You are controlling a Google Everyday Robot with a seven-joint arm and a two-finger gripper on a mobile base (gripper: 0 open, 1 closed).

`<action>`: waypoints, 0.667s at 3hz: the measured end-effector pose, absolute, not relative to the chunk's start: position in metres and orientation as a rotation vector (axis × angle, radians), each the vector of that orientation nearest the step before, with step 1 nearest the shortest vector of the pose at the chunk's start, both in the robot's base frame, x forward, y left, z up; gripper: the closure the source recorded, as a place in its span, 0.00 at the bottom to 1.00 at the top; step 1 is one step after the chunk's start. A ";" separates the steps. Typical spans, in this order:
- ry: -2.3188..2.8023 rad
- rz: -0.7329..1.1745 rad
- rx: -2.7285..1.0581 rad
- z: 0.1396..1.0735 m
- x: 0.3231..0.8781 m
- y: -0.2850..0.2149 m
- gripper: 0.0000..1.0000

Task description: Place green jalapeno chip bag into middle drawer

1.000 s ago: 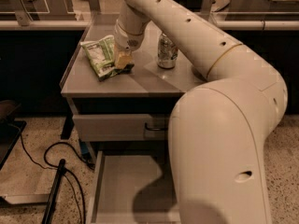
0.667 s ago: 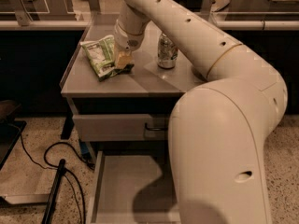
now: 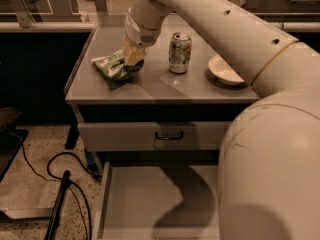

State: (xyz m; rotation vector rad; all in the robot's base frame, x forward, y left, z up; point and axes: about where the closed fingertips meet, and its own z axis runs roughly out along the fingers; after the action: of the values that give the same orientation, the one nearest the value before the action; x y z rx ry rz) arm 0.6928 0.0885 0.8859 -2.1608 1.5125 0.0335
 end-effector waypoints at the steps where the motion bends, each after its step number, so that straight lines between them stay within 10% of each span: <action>1: 1.491 0.037 -2.134 0.902 0.666 0.083 1.00; 2: 1.508 0.100 -2.105 0.900 0.629 0.071 1.00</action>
Offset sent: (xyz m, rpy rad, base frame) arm -0.1049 -0.0296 0.0198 0.1279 0.0470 -0.0228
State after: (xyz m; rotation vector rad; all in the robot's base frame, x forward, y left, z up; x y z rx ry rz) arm 0.6290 0.0714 0.8995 -2.1050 1.5081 0.1001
